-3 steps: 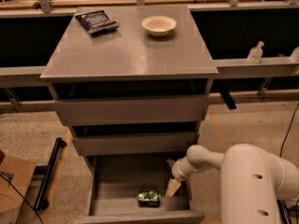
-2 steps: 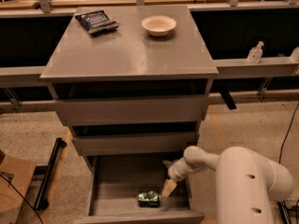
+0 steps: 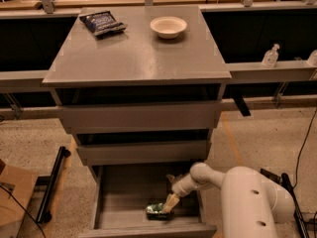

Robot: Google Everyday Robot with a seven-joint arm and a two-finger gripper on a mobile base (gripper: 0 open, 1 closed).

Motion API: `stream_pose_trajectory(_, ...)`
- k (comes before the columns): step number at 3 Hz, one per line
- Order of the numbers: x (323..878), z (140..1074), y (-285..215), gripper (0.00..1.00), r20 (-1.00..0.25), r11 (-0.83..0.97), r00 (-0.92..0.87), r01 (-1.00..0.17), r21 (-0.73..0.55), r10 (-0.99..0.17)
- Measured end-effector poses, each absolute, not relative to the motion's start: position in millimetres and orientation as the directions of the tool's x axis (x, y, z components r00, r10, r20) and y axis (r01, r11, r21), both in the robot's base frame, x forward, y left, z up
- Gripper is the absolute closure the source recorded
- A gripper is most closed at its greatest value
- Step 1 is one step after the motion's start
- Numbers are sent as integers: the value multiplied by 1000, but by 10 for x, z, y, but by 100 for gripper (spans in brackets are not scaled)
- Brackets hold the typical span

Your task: Pick green can from bottom drawer and place on counter

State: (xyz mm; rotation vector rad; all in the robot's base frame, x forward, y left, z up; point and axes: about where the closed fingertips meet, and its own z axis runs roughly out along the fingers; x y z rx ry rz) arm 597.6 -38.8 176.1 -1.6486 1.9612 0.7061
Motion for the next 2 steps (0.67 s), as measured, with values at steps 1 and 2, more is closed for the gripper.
stream_pose_trajectory(1, 5934, 1456, -148, 0, -688, 171, -197, -979, 107, -699)
stream_pose_trajectory(2, 5847, 1210, 39, 0, -692, 161, -217, -976, 145, -688)
